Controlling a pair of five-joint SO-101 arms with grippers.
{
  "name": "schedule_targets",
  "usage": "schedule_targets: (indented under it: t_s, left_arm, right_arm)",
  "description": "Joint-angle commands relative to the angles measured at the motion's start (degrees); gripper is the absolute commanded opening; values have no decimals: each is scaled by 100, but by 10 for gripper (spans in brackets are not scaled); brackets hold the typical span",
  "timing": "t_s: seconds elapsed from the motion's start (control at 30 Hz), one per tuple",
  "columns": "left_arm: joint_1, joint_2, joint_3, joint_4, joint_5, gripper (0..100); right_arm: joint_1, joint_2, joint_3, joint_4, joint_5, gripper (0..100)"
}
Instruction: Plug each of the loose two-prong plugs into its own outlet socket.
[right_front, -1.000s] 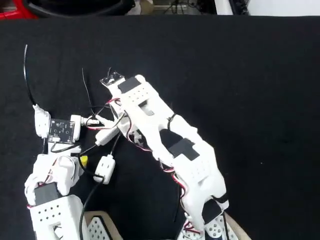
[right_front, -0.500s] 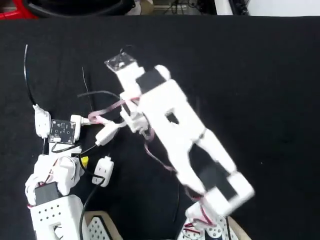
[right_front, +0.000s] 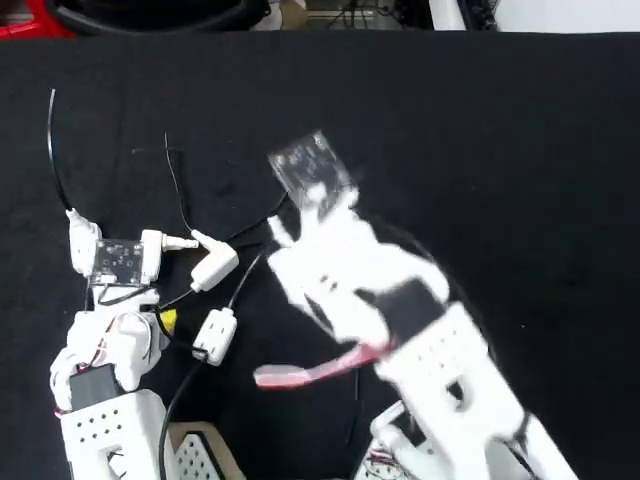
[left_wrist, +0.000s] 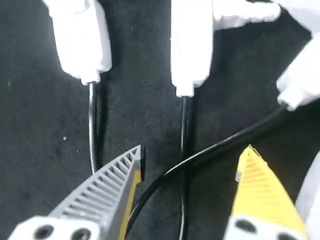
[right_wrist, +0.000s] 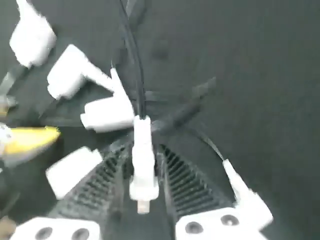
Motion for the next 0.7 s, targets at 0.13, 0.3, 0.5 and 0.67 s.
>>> schedule_targets:
  t_s: [0.13, 0.3, 0.5, 0.67]
  left_arm:
    - [303, -62, -1121, -308, 1609, 300]
    - [1130, -62, -1437, -510, 2409, 300]
    - [1974, -62, -2097, -457, 2435, 300]
    - [2791, -62, -2510, 18, 2321, 302]
  right_arm:
    - [-1292, -1464, 2949, -3613, 53, 11]
    - [-1521, -1481, 3240, -4026, 53, 11]
    - [-1477, -1314, 3284, -4026, 44, 11]
    - [-1459, -602, 3090, -4079, 53, 11]
